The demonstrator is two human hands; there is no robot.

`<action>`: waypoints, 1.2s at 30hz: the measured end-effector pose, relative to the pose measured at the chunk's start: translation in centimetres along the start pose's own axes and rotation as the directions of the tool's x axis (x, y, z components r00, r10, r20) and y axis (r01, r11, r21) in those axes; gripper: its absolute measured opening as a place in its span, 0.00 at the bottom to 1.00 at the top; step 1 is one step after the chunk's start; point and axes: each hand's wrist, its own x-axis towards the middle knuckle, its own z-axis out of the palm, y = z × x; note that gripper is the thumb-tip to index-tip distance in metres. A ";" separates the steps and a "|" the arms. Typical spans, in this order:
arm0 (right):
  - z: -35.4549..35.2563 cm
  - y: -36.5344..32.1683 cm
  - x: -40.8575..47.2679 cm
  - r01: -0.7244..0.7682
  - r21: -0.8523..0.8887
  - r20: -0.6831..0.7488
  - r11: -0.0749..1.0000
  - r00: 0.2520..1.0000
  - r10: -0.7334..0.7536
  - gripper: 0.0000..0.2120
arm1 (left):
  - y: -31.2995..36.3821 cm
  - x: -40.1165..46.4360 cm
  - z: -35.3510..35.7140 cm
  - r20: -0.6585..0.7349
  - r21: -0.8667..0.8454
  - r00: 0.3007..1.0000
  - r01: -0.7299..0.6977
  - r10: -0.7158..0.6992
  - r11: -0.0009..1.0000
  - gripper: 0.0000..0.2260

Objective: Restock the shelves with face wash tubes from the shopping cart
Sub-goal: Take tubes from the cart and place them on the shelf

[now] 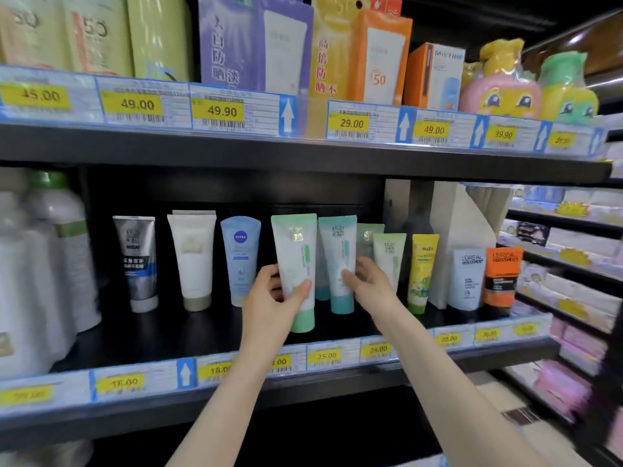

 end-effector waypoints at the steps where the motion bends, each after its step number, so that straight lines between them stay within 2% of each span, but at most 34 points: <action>1: 0.1 0.3 0.4 -0.019 -0.009 -0.002 1.000 1.000 0.019 0.15 | 0.0 0.0 0.0 0.003 0.004 1.000 0.000 0.000 1.000 0.13; 11: 0.3 1.6 2.2 -0.117 -0.111 0.039 0.987 0.992 0.122 0.16 | -0.2 0.2 -0.1 0.026 -0.012 1.000 0.015 -0.014 1.000 0.12; 18: 0.3 1.6 2.4 -0.110 -0.239 0.019 0.965 0.993 0.118 0.18 | -0.4 0.2 -0.1 0.026 -0.010 1.000 0.009 -0.008 1.000 0.12; 25: -0.1 1.6 2.3 -0.152 -0.264 0.009 0.952 0.987 0.160 0.19 | -0.4 0.2 0.0 0.012 0.021 1.000 0.007 -0.007 1.000 0.12; 32: -0.9 1.8 2.3 -0.164 -0.383 -0.007 0.909 0.985 0.175 0.20 | -0.5 0.2 0.0 -0.003 0.037 1.000 0.014 -0.014 0.999 0.12; 36: -0.7 1.6 2.2 -0.141 -0.398 0.022 0.906 0.986 0.163 0.25 | -0.6 0.2 0.1 -0.003 0.049 1.000 0.008 -0.008 0.999 0.12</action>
